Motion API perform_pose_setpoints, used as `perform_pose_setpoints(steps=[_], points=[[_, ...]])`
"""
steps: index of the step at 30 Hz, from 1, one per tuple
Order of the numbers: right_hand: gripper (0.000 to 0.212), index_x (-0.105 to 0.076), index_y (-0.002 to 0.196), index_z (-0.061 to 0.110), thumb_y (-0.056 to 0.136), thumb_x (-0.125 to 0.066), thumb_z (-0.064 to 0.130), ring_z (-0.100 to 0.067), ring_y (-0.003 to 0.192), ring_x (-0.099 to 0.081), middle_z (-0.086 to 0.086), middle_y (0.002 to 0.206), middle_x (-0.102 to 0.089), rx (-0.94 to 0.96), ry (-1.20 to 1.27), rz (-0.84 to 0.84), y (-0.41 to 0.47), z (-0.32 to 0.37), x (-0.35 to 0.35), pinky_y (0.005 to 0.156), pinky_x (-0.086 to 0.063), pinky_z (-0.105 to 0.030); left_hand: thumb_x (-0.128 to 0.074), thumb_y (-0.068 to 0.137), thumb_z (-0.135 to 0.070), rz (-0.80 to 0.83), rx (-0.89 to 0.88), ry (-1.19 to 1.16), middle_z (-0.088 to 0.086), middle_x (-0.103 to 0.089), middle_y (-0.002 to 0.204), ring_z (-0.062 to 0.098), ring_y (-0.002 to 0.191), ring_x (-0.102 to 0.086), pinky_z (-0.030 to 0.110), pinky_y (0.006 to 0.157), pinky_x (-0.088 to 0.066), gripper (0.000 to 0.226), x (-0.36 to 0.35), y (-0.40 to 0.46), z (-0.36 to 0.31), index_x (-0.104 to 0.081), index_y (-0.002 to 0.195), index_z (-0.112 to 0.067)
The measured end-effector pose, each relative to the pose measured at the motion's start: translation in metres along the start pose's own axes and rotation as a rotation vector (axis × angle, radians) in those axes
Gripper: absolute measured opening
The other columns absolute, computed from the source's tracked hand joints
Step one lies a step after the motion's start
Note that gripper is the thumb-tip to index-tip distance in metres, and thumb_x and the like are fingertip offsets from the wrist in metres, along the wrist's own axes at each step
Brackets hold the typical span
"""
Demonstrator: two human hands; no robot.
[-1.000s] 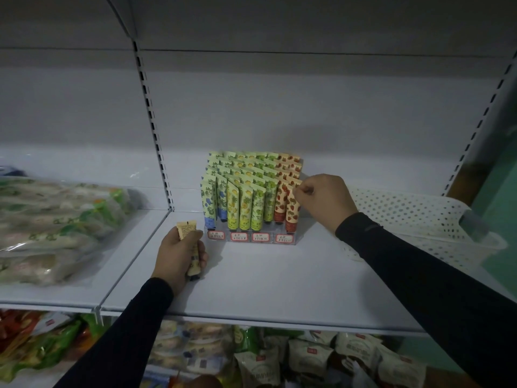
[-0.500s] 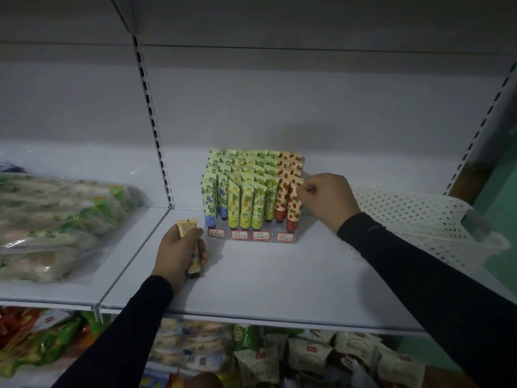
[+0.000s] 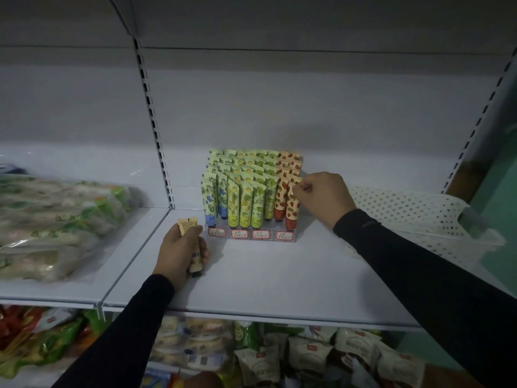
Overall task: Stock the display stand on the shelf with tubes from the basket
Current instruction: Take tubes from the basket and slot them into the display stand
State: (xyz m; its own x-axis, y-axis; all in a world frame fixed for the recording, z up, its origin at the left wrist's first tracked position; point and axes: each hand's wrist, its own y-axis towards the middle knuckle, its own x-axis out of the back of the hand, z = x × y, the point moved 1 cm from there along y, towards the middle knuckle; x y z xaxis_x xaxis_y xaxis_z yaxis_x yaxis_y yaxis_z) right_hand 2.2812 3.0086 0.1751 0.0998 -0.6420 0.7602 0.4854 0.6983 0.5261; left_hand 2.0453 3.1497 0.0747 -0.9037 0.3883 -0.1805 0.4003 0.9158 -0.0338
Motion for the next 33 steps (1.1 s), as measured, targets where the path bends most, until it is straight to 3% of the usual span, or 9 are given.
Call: perform_pose_setpoints(steps=[5, 10, 14, 18, 23, 26, 30, 33], points=[[0.043, -0.071, 0.073, 0.004, 0.092, -0.057, 0.04, -0.023, 0.071, -0.063, -0.008, 0.071, -0.07, 0.0, 0.014, -0.067, -0.002, 0.001, 0.007, 0.069, -0.052, -0.035, -0.051, 0.097, -0.025, 0.056, 0.129, -0.139, 0.01, -0.058, 0.065, 0.025, 0.052, -0.054, 0.031, 0.051, -0.046, 0.014, 0.004, -0.001, -0.006, -0.052, 0.092, -0.012], [0.046, -0.064, 0.064, 0.006, 0.094, -0.054, 0.04, -0.022, 0.064, -0.061, -0.006, 0.064, -0.066, 0.06, 0.086, -0.169, -0.009, 0.01, 0.017, 0.063, -0.049, -0.033, -0.05, 0.1, -0.021, 0.046, -0.036, 0.045, -0.005, -0.065, 0.065, 0.012, 0.061, -0.059, 0.032, 0.065, -0.045, 0.022, -0.009, -0.012, -0.028, -0.064, 0.086, -0.012], [0.036, -0.074, 0.08, 0.01, 0.094, -0.058, 0.038, -0.01, 0.07, -0.062, 0.002, 0.076, -0.07, 0.092, 0.264, 0.002, -0.025, 0.03, 0.014, 0.068, -0.049, -0.027, -0.052, 0.1, -0.018, 0.158, -0.059, -0.074, 0.002, -0.062, 0.075, 0.016, 0.068, -0.061, 0.033, 0.068, -0.05, 0.018, -0.025, -0.018, -0.047, -0.066, 0.092, -0.011], [0.031, -0.075, 0.098, 0.019, 0.093, -0.057, 0.044, -0.003, 0.081, -0.064, 0.011, 0.089, -0.071, 0.066, 0.395, 0.235, -0.035, 0.041, 0.009, 0.075, -0.053, -0.025, -0.053, 0.1, -0.01, 0.218, -0.047, -0.245, 0.0, -0.067, 0.07, 0.012, 0.063, -0.064, 0.024, 0.059, -0.056, 0.019, -0.046, -0.027, -0.055, -0.064, 0.084, -0.01], [0.032, -0.069, 0.109, 0.015, 0.094, -0.056, 0.04, -0.013, 0.075, -0.072, 0.002, 0.089, -0.072, -0.096, 0.629, 0.421, -0.039, 0.041, 0.011, 0.073, -0.06, -0.028, -0.054, 0.098, -0.006, 0.216, -0.011, -0.415, 0.006, -0.073, 0.08, 0.016, 0.071, -0.071, 0.023, 0.067, -0.06, 0.011, -0.055, -0.029, -0.055, -0.062, 0.09, -0.006], [0.026, -0.068, 0.106, 0.012, 0.095, -0.058, 0.033, -0.016, 0.071, -0.071, -0.009, 0.088, -0.073, -0.196, 0.759, 0.469, -0.038, 0.038, 0.014, 0.073, -0.061, -0.029, -0.052, 0.099, -0.004, 0.248, -0.002, -0.431, 0.008, -0.074, 0.082, 0.017, 0.073, -0.072, 0.024, 0.07, -0.061, 0.011, -0.059, -0.031, -0.051, -0.06, 0.091, -0.005], [0.023, -0.07, 0.106, 0.008, 0.088, -0.07, 0.021, -0.016, 0.076, -0.07, -0.01, 0.094, -0.072, -0.214, 0.862, 0.454, -0.037, 0.033, 0.014, 0.076, -0.06, -0.028, -0.054, 0.097, -0.006, 0.254, 0.013, -0.478, 0.009, -0.071, 0.085, 0.019, 0.08, -0.072, 0.023, 0.07, -0.06, 0.008, -0.062, -0.032, -0.049, -0.061, 0.1, -0.004], [0.025, -0.072, 0.104, 0.018, 0.08, -0.078, 0.022, -0.014, 0.088, -0.068, 0.001, 0.1, -0.071, -0.099, 0.699, 0.351, -0.038, 0.031, 0.012, 0.084, -0.058, -0.032, -0.057, 0.096, -0.006, 0.247, 0.039, -0.506, 0.01, -0.073, 0.086, 0.016, 0.08, -0.071, 0.021, 0.067, -0.058, 0.013, -0.064, -0.032, -0.051, -0.06, 0.107, 0.0]])
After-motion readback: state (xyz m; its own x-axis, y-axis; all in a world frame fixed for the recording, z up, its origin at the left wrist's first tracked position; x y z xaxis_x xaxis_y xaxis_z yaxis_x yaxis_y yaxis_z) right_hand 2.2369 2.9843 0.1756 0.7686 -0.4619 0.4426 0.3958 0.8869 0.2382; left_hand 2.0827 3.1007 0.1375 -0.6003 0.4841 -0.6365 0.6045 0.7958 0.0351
